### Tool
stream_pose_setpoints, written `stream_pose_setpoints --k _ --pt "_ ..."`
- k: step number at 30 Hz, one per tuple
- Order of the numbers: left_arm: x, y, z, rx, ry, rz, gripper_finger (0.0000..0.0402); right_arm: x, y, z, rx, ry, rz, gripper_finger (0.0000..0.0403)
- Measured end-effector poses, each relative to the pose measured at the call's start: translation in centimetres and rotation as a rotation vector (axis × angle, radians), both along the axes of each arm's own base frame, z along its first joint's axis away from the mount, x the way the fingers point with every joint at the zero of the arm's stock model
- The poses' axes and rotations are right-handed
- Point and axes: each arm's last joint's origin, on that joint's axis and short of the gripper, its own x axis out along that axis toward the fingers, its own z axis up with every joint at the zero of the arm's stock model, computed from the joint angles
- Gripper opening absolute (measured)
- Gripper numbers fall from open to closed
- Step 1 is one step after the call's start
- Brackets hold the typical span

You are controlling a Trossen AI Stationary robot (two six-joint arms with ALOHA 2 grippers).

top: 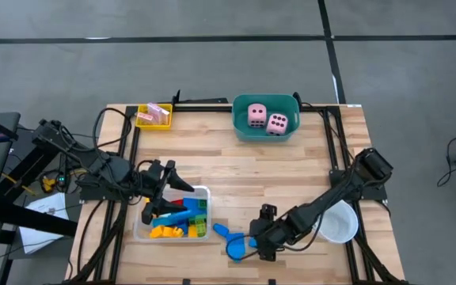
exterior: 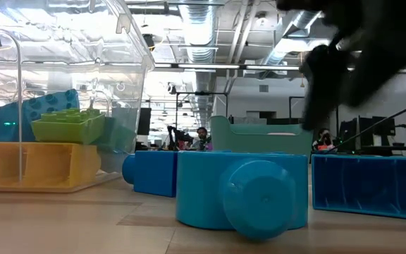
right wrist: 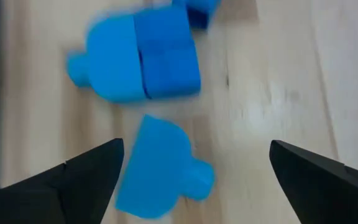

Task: Pick & Place Toys
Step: Put the blue game piece into the transparent bin

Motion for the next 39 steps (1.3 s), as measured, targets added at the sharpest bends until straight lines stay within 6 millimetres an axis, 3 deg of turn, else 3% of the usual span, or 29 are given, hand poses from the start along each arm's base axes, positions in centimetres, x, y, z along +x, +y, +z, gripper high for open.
stream_pose_setpoints --k 7,13,27,39 --pt "0.0 0.0 0.0 0.002 0.004 0.0 0.0286 0.6 1.8 -2.8 0.029 0.018 0.074 0.039" --pt "0.0 0.0 -0.2 0.011 0.018 0.003 0.0286 0.1 1.7 -4.5 -0.021 0.098 0.041 0.0388" --pt "0.1 0.3 -0.3 0.017 0.025 0.019 0.0286 -0.4 1.4 -4.6 -0.072 0.142 0.046 0.038" --pt "0.1 0.3 -0.3 0.018 0.026 0.019 0.0286 -0.5 1.4 -4.5 -0.126 0.144 0.162 0.0292"
